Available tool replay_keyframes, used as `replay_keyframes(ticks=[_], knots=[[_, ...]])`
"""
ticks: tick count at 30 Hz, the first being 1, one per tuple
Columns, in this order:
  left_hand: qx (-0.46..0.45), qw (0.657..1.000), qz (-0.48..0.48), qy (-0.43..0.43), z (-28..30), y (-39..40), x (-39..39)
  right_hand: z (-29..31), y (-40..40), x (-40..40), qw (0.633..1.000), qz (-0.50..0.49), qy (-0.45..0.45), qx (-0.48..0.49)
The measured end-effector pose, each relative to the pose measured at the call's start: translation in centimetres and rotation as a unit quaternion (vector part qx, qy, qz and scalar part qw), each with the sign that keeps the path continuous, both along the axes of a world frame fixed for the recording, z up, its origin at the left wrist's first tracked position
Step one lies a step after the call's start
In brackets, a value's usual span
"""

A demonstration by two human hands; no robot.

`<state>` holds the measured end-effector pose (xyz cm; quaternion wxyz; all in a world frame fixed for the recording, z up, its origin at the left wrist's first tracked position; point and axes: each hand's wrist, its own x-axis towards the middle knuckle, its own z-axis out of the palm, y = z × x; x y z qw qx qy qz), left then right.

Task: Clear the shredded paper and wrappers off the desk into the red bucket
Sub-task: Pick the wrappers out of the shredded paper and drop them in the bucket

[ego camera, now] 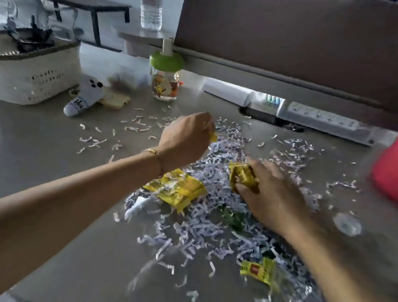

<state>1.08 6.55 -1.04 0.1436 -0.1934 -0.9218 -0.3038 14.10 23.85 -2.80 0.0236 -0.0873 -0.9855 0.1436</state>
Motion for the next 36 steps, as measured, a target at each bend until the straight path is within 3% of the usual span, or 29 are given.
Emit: replay_keyframes(ticks=[11,20,29,36], knots=[[-0.055,0.998,-0.041,0.004,-0.2,2.2,1.5,-0.1,1.7,-2.7,0.991,0.029,0.130,0.023],[-0.043,0.998,-0.054,-0.006,0.3,8.2,-1.1,1.0,6.5,-5.4,0.944,-0.043,0.195,-0.261],[0.079,0.988,-0.131,-0.015,5.2,16.5,-2.9,8.1,11.4,-6.5,0.913,-0.121,0.324,-0.217],[0.240,0.932,-0.258,-0.084,12.1,25.6,-2.1,15.6,18.7,-4.0,0.905,-0.174,0.354,-0.161]])
